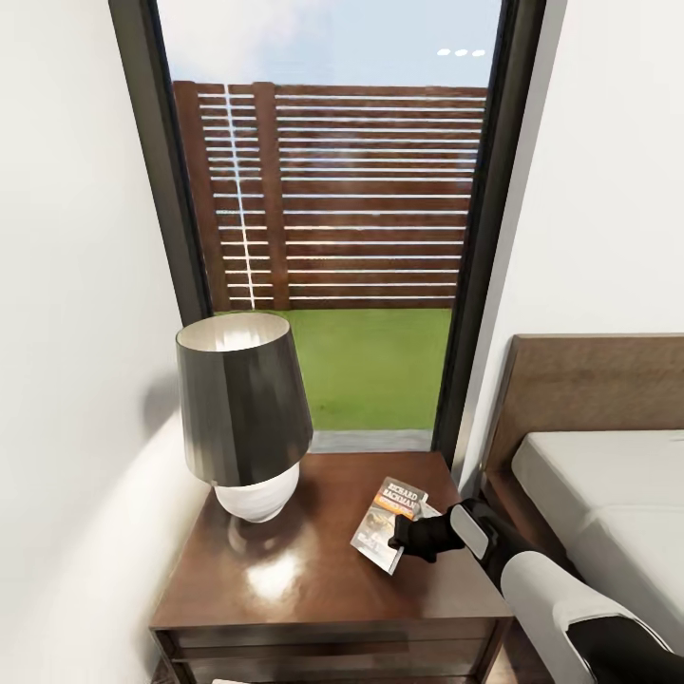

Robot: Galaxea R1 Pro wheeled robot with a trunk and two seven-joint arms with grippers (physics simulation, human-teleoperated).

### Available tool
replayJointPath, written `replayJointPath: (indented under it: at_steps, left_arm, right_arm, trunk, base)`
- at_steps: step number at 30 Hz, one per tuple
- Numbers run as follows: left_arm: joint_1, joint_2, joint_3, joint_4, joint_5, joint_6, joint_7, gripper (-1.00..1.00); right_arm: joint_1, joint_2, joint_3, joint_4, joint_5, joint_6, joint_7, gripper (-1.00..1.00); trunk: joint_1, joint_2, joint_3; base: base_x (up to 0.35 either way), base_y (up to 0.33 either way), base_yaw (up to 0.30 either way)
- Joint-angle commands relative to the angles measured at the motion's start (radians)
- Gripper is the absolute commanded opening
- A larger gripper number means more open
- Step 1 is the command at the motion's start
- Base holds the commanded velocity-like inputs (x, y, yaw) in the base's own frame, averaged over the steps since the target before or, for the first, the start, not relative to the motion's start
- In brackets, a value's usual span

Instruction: In the bedroom, move the book from the bed onto either nightstand, and place the two sandals side by side next to the bed.

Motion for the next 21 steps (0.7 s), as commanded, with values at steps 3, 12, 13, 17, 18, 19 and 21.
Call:
replayJointPath:
  at_steps: [3, 12, 13, 17, 18, 19, 21]
  left_arm:
    - [0.000, 0.001, -0.004, -0.001, 0.007, 0.003, -0.001, 1.00]
    - [0.000, 0.001, -0.004, -0.001, 0.007, 0.003, -0.001, 1.00]
    - [0.000, 0.001, -0.004, -0.001, 0.007, 0.003, -0.001, 1.00]
    - [0.000, 0.001, -0.004, -0.001, 0.007, 0.003, -0.001, 1.00]
    - [0.000, 0.000, -0.004, -0.001, 0.007, 0.003, -0.001, 1.00]
    - [0.000, 0.000, -0.004, -0.001, 0.007, 0.003, -0.001, 1.00]
    - [0.000, 0.000, -0.004, -0.001, 0.008, 0.003, -0.001, 1.00]
  right_arm:
    - [-0.001, -0.001, 0.005, -0.001, 0.005, 0.002, 0.006, -1.00]
    - [-0.001, 0.000, 0.005, -0.001, 0.005, 0.002, 0.007, -1.00]
    - [-0.001, 0.000, 0.005, -0.001, 0.005, 0.002, 0.007, -1.00]
    - [-0.001, 0.000, 0.005, 0.000, 0.005, 0.002, 0.007, -1.00]
    - [-0.001, 0.000, 0.005, 0.000, 0.005, 0.002, 0.007, -1.00]
    - [-0.001, 0.000, 0.005, 0.000, 0.005, 0.002, 0.007, -1.00]
    - [-0.001, 0.000, 0.005, 0.001, 0.005, 0.002, 0.006, -1.00]
  trunk:
    - [0.000, 0.000, -0.001]
    - [0.000, 0.000, -0.001]
    - [0.000, 0.000, -0.001]
    - [0.000, 0.000, -0.001]
    - [0.000, 0.000, -0.001]
    - [0.000, 0.000, -0.001]
    - [0.000, 0.000, -0.001]
  base:
    - [0.003, 0.000, 0.000]
    - [0.012, 0.005, 0.000]
    - [0.068, 0.038, 0.000]
    - [0.080, 0.038, 0.000]
    - [0.060, 0.025, 0.000]
    - [0.048, 0.020, 0.000]
    - [0.034, 0.014, 0.000]
